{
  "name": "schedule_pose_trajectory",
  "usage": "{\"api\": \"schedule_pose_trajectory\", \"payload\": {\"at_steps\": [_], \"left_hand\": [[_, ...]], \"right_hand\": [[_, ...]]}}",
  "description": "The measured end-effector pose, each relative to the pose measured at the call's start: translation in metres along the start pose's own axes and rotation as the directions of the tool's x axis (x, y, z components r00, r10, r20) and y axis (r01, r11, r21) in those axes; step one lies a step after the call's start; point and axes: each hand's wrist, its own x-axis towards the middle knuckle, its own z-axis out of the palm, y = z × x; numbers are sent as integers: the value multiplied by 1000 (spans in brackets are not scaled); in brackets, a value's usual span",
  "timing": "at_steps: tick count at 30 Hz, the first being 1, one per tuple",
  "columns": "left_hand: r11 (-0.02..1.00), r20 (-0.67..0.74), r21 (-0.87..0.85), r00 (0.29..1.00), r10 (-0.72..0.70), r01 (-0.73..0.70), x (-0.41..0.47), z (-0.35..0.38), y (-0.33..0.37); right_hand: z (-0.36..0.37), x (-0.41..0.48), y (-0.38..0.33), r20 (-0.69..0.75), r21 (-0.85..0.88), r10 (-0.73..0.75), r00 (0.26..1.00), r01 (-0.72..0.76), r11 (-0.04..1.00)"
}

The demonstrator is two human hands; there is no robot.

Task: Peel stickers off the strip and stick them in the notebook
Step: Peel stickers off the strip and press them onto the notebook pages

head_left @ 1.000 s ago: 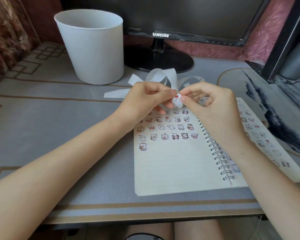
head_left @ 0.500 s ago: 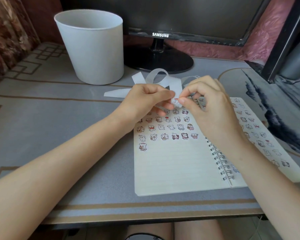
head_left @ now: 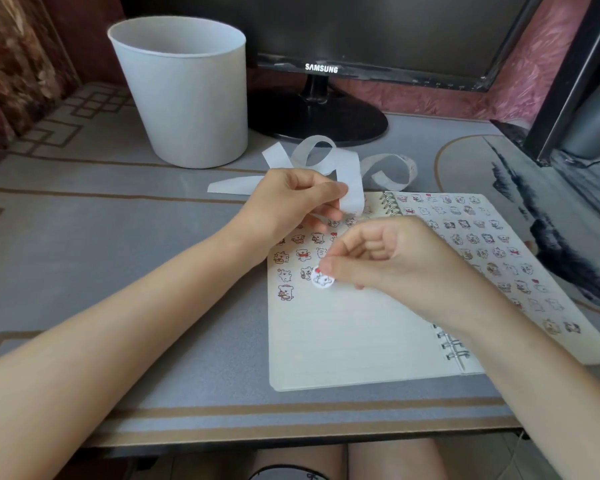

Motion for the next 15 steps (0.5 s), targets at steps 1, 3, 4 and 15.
{"api": "schedule_pose_trajectory", "payload": {"at_steps": [1, 3, 4, 15], "left_hand": [[1000, 1, -1, 1000, 0, 0, 0, 0, 0], [1000, 3, 0, 1000, 0, 0, 0, 0, 1], [1000, 5, 2, 1000, 1, -1, -1, 0, 1], [1000, 4, 4, 1000, -5, 5, -1, 1, 1]], "right_hand": [[3, 0, 2, 11, 1, 16, 1000, -16, 1000], [7, 1, 5, 11, 6, 31, 999, -31, 1000], [9, 2, 7, 3, 2, 31, 1000, -31, 1000], [17, 1, 8, -54, -95, 17, 998, -22, 995]]}}
